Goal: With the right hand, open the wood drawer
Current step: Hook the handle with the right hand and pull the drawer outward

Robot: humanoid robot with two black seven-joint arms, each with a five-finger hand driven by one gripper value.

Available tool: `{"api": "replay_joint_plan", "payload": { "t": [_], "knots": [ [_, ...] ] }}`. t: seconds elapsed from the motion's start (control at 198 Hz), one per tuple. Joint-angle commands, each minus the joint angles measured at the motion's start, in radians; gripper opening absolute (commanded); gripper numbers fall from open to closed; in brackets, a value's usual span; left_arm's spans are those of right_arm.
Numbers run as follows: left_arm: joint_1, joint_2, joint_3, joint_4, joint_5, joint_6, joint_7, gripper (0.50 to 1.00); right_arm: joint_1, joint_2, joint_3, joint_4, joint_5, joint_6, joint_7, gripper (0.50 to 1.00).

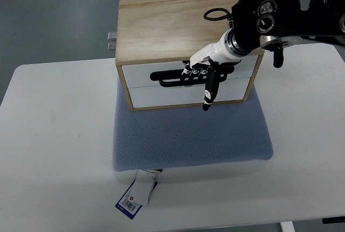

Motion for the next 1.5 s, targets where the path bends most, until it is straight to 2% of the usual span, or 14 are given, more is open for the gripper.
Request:
{"api": "replay_joint_plan", "payload": {
  "t": [0.0, 0.374, 0.779, 1.072, 1.375, 1.496],
  "knots": [
    [0.0, 0.0, 0.0, 0.0, 0.0, 0.0, 0.0, 1.0, 0.001, -0.003, 0.013, 0.005, 0.006, 0.041, 0.0, 0.94],
    [0.0, 0.0, -0.001, 0.001, 0.0, 0.001, 0.0, 1.0, 0.032, -0.032, 0.031, 0.081, 0.104, 0.156, -0.001, 0.94],
    [0.0, 0.0, -0.001, 0.001, 0.0, 0.001, 0.0, 1.0, 0.049, -0.109, 0.043, 0.207, 0.119, 0.228, 0.0, 0.94],
    [-0.001, 0.0, 0.0, 0.0, 0.0, 0.001, 0.0, 1.0, 0.112, -0.183, 0.066, 0.299, 0.144, 0.237, 0.0, 0.94],
    [-0.001, 0.0, 0.0, 0.0, 0.0, 0.001, 0.0, 1.0, 0.115, -0.241, 0.098, 0.301, 0.144, 0.237, 0.0, 0.94],
    [-0.001, 0.0, 0.0, 0.0, 0.002, 0.001, 0.0, 1.0, 0.158, -0.308, 0.197, 0.281, 0.146, 0.231, 0.002, 0.94]
  ]
}}
